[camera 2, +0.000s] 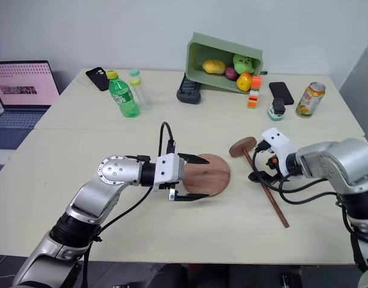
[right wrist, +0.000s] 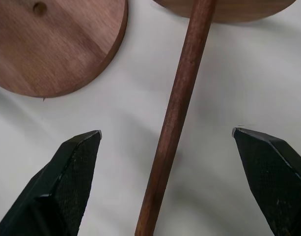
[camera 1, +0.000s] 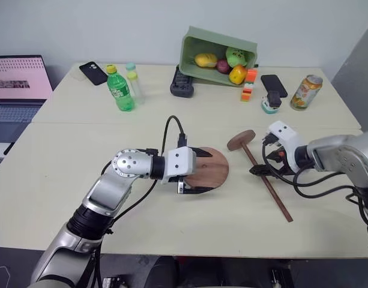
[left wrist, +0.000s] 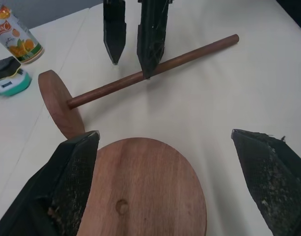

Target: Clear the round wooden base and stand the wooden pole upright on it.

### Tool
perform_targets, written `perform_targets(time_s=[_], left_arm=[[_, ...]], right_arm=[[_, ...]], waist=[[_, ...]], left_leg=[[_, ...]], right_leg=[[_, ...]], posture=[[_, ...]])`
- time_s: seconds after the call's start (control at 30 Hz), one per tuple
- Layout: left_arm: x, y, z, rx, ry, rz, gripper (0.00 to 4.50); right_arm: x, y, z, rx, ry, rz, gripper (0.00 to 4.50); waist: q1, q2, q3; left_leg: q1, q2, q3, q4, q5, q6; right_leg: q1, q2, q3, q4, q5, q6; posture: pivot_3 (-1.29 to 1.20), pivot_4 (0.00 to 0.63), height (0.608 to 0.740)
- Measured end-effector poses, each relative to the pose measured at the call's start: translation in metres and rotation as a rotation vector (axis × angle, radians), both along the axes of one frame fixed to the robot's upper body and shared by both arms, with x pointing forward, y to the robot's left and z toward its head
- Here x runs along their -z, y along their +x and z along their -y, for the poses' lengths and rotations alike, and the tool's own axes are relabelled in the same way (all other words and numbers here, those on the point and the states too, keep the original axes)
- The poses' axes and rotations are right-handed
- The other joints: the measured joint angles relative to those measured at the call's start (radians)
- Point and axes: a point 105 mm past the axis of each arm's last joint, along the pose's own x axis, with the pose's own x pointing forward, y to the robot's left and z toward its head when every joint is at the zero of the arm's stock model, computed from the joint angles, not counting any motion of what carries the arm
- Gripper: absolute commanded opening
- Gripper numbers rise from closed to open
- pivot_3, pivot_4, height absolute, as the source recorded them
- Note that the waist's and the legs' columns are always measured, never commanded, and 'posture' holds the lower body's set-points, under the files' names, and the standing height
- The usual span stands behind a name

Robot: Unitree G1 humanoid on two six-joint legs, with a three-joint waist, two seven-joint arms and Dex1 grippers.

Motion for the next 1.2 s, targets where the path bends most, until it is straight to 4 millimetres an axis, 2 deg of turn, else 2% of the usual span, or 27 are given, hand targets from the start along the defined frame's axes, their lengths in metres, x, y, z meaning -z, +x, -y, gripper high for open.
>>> perform_targets(time_s=[0.13, 0.27, 0.37, 0.57, 0.77, 0.9, 1.1, 1.2], left_arm=[[0.012, -0.001, 0.001, -0.033, -0.003, 0.005, 4.5], [0.018, -0.003, 0.005, -0.041, -0.01, 0.005, 4.5], [0.021, -0.003, 0.004, -0.055, -0.004, 0.011, 4.5], [0.024, -0.004, 0.004, -0.07, -0.007, 0.026, 4.5], [0.026, -0.004, 0.003, -0.075, -0.003, 0.023, 4.5], [0.025, -0.004, 0.004, -0.072, -0.007, 0.026, 4.5], [0.014, -0.004, 0.008, -0.056, -0.084, -0.007, 4.5], [0.01, -0.001, -0.001, -0.074, -0.098, -0.035, 4.5]], right_arm=[[0.007, 0.015, 0.003, 0.031, -0.05, -0.075, 4.49], [0.018, 0.021, 0.004, 0.05, -0.06, -0.159, 4.49], [0.024, 0.024, 0.004, 0.062, -0.061, -0.204, 4.01], [0.022, 0.034, -0.002, 0.081, -0.027, -0.249, 2.66], [0.025, 0.033, -0.008, 0.083, -0.011, -0.28, 0.93], [0.023, 0.032, -0.009, 0.095, 0.006, -0.29, 0.24], [0.015, 0.032, -0.007, 0.136, 0.05, -0.292, 0.24], [-0.001, 0.031, -0.011, 0.147, 0.105, -0.262, 0.24]], waist=[[-0.001, 0.0, 0.0], [0.0, 0.0, 0.0], [0.0, 0.0, 0.0], [-0.001, 0.0, 0.0], [0.0, 0.0, 0.0], [0.0, 0.0, 0.0], [0.0, 0.0, 0.0], [0.0, 0.001, 0.0]], left_leg=[[0.0, 0.0, 0.0, 0.0, 0.0, 0.0], [-0.001, 0.0, 0.0, 0.0, 0.0, 0.0], [-0.001, 0.0, 0.0, 0.0, 0.0, 0.0], [-0.001, 0.001, 0.0, 0.0, 0.0, 0.0], [-0.001, 0.0, 0.0, 0.0, 0.0, 0.0], [-0.001, 0.0, 0.0, 0.0, 0.0, 0.0], [-0.001, 0.0, 0.0, 0.0, 0.0, 0.0], [-0.003, 0.0, 0.0, 0.0, 0.0, 0.0]], right_leg=[[0.0, 0.0, 0.0, 0.0, 0.0, 0.0], [-0.001, -0.001, 0.0, 0.0, 0.0, 0.0], [-0.001, -0.001, 0.0, 0.0, 0.0, 0.0], [-0.001, -0.002, 0.0, 0.0, 0.0, 0.0], [-0.001, -0.002, 0.0, 0.001, 0.0, 0.0], [-0.001, -0.002, 0.0, 0.001, 0.0, 0.0], [-0.001, -0.002, 0.0, 0.001, 0.0, 0.0], [-0.003, -0.002, 0.0, 0.001, 0.0, 0.0]], posture=[[0.0, 0.15, 0.74], [0.0, 0.15, 0.74], [0.0, 0.15, 0.74], [0.0, 0.15, 0.74], [0.0, 0.15, 0.74], [0.0, 0.15, 0.74], [0.0, 0.15, 0.74], [0.0, 0.15, 0.74]])
